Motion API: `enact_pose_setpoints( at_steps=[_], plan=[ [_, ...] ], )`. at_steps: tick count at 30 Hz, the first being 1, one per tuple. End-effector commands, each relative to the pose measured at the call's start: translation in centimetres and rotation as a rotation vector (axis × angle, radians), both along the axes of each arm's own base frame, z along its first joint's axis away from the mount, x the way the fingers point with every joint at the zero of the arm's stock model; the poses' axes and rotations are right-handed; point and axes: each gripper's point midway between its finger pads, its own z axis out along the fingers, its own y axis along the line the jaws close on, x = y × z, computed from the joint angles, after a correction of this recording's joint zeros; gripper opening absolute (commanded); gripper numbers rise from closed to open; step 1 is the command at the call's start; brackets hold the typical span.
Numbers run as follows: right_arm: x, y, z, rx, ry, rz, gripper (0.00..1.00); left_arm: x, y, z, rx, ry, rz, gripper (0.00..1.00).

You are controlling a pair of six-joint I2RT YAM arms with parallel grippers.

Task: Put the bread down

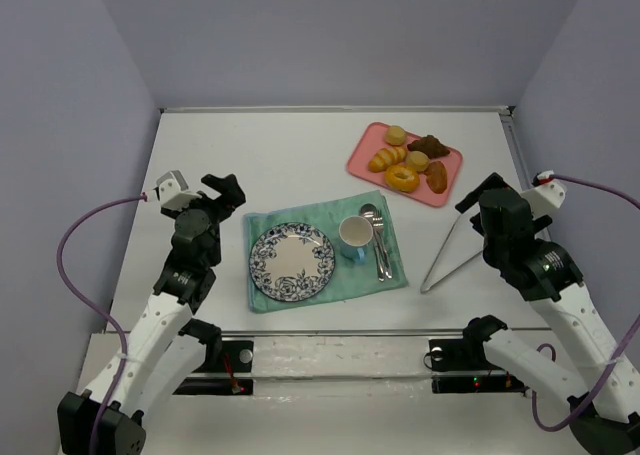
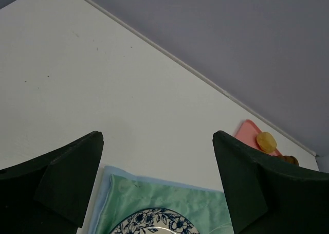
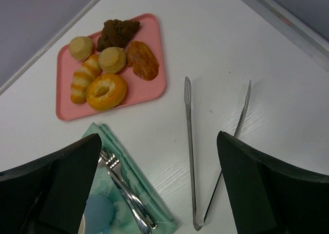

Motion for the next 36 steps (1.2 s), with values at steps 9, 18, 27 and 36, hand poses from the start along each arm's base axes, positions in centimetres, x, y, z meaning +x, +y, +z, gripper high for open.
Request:
enact_pose_setpoints(
  at_steps=[9,18,27,36],
  plan=[
    [-1.4,1.5,-4.3,0.043,0.105,0.094,1.0,0.7,0.8,0.1,-0.01,-0.021,0.054,0.99],
    [-2.8,4.6,-14.6,0.134,0.442,0.13,1.0,1.1,0.7,-0.3,-0.001,-0.005,0.056,0.99],
    [-2.8,4.7,-21.3,0.13,0.614,0.059,1.0,0.9,0.9,-0.2,-0.005,-0.012,0.066,0.99],
    [0.5,2.5,-24.6,0.182,0.604,0.044,0.98,1.2,0.8,-0.4,-0.001,-0.005,0.063,0.99]
  ],
)
